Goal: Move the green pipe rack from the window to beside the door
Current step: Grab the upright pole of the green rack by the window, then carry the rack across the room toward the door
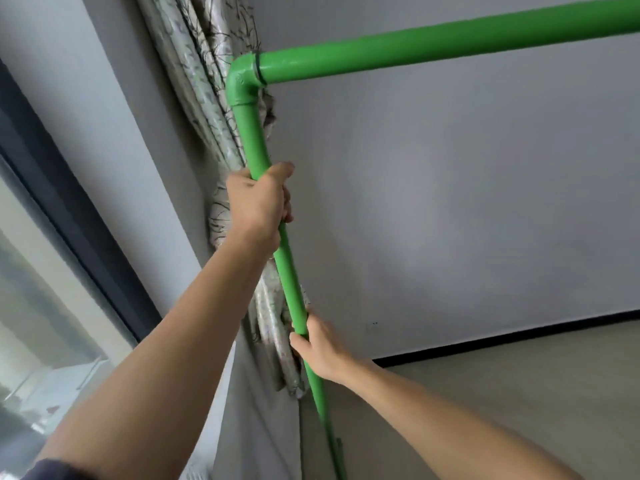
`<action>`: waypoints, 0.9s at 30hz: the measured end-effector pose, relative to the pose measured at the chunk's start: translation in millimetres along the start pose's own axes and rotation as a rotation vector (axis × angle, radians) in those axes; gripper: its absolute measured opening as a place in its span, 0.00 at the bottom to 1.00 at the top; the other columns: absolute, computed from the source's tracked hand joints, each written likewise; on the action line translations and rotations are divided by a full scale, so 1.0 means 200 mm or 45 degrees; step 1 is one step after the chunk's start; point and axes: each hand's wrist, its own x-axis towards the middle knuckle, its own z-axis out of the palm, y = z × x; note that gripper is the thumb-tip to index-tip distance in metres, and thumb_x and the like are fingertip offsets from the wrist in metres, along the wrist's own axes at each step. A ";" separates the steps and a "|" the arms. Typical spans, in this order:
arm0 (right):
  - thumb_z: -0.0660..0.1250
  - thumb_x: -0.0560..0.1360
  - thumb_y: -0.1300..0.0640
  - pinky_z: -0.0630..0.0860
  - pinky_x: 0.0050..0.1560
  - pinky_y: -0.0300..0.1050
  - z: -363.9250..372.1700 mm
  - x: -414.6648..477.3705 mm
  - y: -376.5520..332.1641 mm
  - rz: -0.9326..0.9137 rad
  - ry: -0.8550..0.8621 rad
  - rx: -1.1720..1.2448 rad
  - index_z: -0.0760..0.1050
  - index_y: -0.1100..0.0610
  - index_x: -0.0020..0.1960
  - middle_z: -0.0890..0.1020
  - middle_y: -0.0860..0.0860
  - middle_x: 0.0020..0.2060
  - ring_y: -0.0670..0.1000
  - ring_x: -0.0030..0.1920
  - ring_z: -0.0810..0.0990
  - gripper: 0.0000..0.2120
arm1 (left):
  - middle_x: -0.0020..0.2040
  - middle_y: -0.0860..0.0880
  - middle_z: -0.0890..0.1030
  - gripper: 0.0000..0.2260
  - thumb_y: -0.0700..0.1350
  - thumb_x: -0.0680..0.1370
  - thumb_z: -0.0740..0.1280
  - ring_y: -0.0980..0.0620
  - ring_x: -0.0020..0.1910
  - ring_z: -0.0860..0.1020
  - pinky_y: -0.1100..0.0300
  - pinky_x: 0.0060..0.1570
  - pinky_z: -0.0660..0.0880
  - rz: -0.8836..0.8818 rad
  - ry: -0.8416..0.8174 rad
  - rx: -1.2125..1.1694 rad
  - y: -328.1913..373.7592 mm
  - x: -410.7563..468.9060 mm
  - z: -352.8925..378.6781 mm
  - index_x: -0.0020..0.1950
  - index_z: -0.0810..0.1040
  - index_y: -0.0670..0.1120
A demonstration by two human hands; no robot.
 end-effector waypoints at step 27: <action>0.63 0.66 0.60 0.70 0.34 0.50 -1.49 -0.25 1.20 0.347 0.562 0.328 0.65 0.52 0.31 0.70 0.50 0.28 0.50 0.31 0.70 0.09 | 0.20 0.52 0.64 0.15 0.36 0.71 0.70 0.53 0.19 0.61 0.62 0.24 0.66 -0.282 -0.860 -0.354 -0.42 -0.40 1.86 0.30 0.66 0.46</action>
